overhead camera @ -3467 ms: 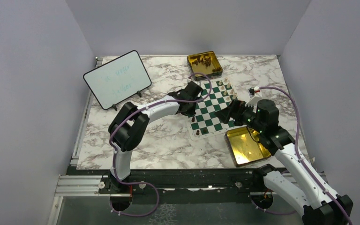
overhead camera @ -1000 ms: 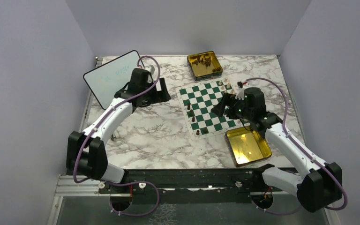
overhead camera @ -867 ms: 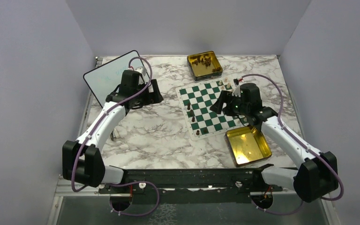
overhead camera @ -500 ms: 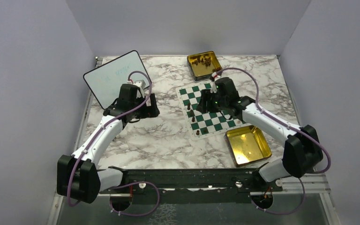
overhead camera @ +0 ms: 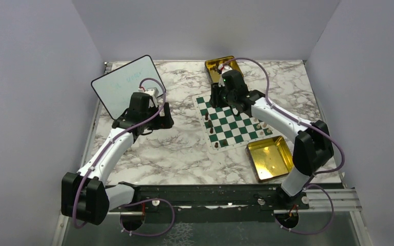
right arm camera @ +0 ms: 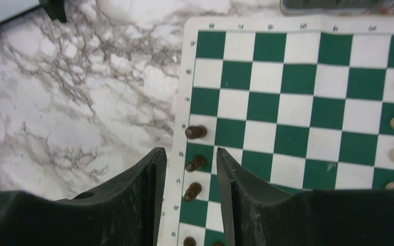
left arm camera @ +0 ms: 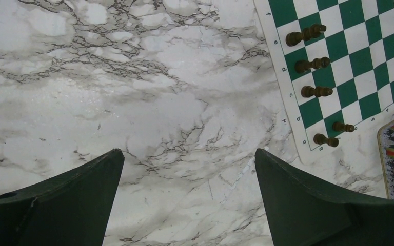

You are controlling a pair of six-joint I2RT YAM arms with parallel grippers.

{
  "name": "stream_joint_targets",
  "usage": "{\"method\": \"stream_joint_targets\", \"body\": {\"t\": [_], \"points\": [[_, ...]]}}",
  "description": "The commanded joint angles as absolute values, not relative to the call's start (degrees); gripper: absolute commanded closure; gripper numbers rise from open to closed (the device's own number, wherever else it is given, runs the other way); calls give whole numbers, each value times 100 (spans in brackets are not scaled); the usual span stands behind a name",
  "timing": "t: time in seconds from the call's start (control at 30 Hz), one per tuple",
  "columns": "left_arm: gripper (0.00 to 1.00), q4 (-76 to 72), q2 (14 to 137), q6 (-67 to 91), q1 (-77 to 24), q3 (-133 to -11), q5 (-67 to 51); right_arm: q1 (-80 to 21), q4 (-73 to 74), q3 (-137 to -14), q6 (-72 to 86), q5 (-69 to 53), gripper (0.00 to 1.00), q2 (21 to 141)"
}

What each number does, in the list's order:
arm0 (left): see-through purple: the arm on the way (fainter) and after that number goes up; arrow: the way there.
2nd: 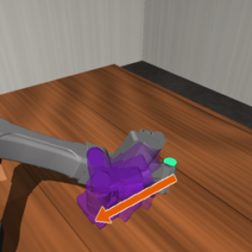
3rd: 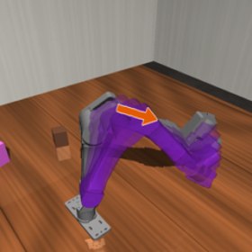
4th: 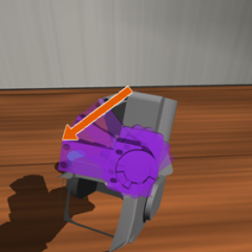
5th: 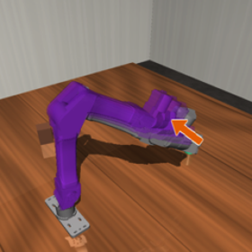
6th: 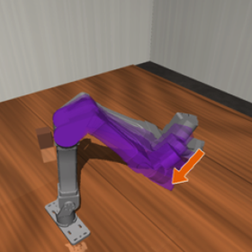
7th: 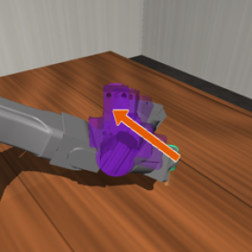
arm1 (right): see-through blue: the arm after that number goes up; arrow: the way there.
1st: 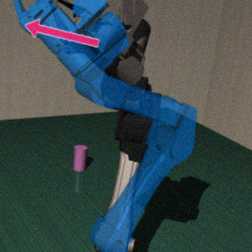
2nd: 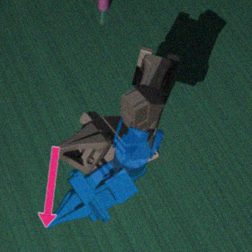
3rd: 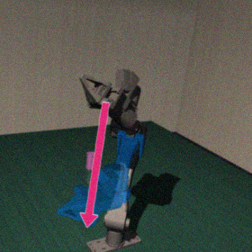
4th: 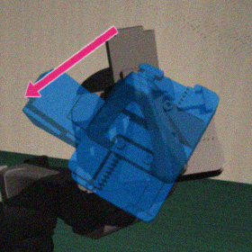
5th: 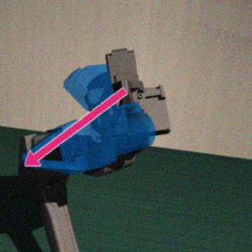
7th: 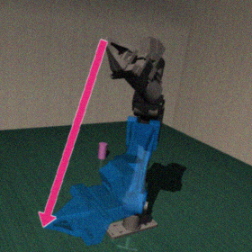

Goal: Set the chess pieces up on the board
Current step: Pick up the chess piece from the storage box.

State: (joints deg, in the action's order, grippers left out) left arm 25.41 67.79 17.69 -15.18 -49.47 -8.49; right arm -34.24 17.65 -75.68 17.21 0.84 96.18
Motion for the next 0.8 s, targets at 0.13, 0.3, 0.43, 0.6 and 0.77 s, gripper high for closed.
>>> {"method": "stream_joint_targets", "body": {"t": [0.13,0.3,0.43,0.6,0.77], "points": [[1,2358,6631,1722,-1521,-4962,-903,-2827,1507,-9210,1002,589,51,10755],[1,2329,6607,1718,-1521,-4926,-933,-2447,1612,-10729,661,781,51,11976],[1,2329,6562,1705,-1525,-4898,-899,-2286,1709,-11972,334,964,51,12948],[1,2316,6598,1712,-1521,-4878,-916,-2153,1545,-13086,-184,1204,51,13965],[1,2320,6653,1705,-1523,-4871,-945,-1968,1077,-13391,-293,1049,56,14595]]}}
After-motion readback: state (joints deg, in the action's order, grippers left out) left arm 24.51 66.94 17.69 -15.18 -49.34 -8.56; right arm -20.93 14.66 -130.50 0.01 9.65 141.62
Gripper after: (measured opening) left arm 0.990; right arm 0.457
